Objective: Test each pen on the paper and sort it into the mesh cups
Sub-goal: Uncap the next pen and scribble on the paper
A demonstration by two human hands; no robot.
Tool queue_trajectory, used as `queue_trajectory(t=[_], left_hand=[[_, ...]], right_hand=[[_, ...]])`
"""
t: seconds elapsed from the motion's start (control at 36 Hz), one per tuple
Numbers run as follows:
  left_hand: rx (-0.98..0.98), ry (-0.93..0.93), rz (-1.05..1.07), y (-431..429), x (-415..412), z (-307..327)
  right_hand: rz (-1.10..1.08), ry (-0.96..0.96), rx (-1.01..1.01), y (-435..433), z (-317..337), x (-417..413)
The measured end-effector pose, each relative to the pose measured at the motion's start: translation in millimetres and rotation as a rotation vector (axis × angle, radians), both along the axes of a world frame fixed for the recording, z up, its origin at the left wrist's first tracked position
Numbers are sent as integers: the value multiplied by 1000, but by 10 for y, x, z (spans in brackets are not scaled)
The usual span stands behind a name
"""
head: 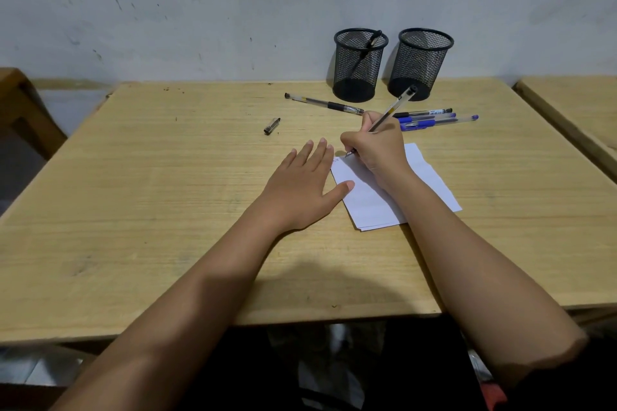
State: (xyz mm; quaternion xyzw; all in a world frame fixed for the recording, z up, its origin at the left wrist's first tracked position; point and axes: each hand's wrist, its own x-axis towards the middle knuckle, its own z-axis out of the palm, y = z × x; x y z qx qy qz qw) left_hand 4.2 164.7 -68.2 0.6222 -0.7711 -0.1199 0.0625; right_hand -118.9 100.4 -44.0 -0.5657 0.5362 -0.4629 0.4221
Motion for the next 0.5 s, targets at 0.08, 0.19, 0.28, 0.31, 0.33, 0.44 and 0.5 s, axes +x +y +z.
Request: queue_trajectory(t=[0.08,0.19,0.28,0.31,0.33,0.44,0.5], left_hand=[[0,18,1,11,0,5],[-8,28,0,11,4,13],[-13,54,1,12,12,20],[-15,62,0,12,15,23],[-18,70,-2,10,19,26],[-29,104,-12,-1,44,28],[-29,121,-19,0,56,33]], right_hand=[[17,-23,7,0,5,-4],[0,4,20,-18,-11,-13],[-26,-11,-14,-11,-7,-21],[-47,-55,-28,-10,-1,-40],[-65,-129,-31,-6,9,-66],[-37,-386,-29,-1,51,-184],[-4,-424,-32,4,65,-211]])
